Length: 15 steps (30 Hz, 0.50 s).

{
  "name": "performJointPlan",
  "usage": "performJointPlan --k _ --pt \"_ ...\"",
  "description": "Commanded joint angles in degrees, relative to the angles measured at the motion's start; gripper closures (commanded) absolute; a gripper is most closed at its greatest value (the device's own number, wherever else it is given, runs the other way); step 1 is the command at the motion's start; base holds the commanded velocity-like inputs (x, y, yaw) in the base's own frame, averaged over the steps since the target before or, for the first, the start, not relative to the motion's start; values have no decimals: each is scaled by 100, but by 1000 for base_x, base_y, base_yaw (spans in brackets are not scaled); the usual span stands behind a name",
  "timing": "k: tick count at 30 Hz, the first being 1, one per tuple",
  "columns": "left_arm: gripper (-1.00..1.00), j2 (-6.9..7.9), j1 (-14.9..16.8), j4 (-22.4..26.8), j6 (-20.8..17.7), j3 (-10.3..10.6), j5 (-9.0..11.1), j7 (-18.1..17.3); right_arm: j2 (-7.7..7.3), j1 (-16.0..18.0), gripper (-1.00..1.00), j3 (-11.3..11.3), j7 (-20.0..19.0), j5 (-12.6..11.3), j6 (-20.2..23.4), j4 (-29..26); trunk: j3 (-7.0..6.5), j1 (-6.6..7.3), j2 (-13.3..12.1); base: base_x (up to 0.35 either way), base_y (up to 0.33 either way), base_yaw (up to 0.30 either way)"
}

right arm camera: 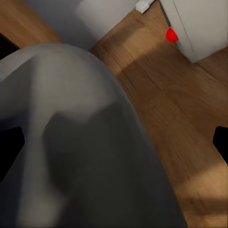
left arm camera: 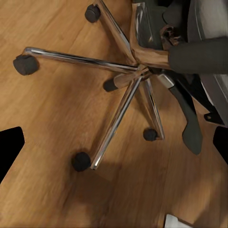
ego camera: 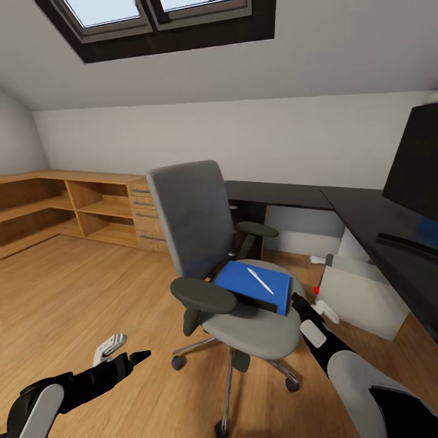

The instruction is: In the bedroom, organize the workspace by keeping the computer under the desk, ensuring the monitor is on the desk, placing the keyboard on the desk next to the monitor, placing the mouse on the desk next to the keyboard, moving the folder from the swivel chair onto the desk next to the mouse, stacking the notebook on top of the folder with the pen on top of the notebook, and positioning the swivel chair next to the desk.

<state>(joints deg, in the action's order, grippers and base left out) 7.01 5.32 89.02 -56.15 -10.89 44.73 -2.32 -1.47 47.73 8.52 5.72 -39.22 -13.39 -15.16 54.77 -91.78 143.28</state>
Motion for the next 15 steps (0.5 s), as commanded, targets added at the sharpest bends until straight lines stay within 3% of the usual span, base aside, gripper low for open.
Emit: performJointPlan --k 1,10,15 --pt "-100 -3 5 1 -28 -1 -17 -24 -1 -1 -100 -44 8 -112 -23 314 6 0 1 0 0 74" --pt "-100 -7 5 1 -45 47 -17 -23 0 -1 -100 -44 8 -112 -33 286 5 0 1 0 0 73" --pt "-100 -7 5 1 -45 52 -17 -18 0 -1 -100 -44 8 -112 -45 285 -11 0 1 0 0 192"
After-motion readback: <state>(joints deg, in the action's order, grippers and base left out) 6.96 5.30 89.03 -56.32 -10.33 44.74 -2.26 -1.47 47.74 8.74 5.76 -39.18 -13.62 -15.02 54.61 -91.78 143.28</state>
